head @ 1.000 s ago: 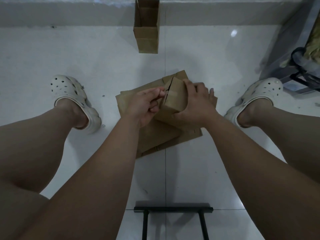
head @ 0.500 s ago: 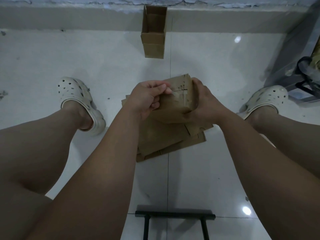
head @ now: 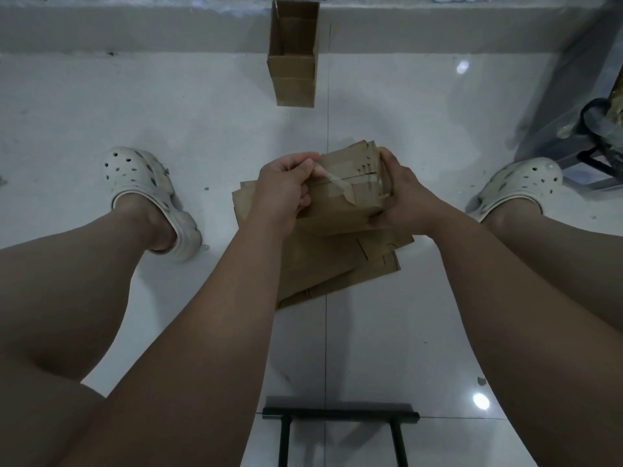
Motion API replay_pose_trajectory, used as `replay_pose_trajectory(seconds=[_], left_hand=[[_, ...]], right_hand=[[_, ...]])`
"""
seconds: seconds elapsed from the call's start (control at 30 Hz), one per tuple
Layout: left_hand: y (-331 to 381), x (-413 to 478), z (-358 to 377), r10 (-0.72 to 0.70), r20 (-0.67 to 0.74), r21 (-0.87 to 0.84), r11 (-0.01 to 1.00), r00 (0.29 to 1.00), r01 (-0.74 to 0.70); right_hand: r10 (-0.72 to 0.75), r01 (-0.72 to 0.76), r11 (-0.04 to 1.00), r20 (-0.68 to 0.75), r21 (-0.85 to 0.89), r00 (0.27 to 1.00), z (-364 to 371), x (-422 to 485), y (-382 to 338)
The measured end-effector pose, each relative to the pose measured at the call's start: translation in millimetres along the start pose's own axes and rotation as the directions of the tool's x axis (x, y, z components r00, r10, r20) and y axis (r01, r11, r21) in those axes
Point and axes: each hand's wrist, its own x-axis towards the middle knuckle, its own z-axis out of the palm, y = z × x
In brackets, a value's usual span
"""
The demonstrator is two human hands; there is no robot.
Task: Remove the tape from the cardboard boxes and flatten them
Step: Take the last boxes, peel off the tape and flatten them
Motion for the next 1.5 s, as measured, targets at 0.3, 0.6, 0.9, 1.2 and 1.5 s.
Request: replay_pose_trajectory(seconds=[0.3, 0.6, 0.9, 1.2, 1.5], left_hand=[[1, 1, 8, -0.017, 0.006, 0.019, 1.000, 1.000, 0.016], [-4, 1, 14, -0.029, -0.009, 0.015, 0.999, 1.000, 0.029], [-6, -1, 24, -0.016, -0.082, -0.038, 0.999, 0.997, 0.013], [-9, -3, 32, -0.070, -0.019, -0.223, 0.973, 0.997, 0.064], [-8, -5, 35, 0.056, -0.036, 0.281, 0.959, 0.998, -0.044]], right_hand=[[0.005, 0.028, 0.981, -0.171, 0.190, 0.985, 11, -8, -25], [-0.022, 0.055, 0.979, -0.166, 0.197, 0.986, 7, -10, -21], [-0.015, 0.037, 0.993, -0.194, 0.109, 0.981, 9, -10, -15], [0.159, -0.087, 0.973, -0.345, 0.215, 0.925, 34, -10, 9], [-0.020, 0.001, 0.999, -0.369, -0.051, 0.929, 38, -7, -8]])
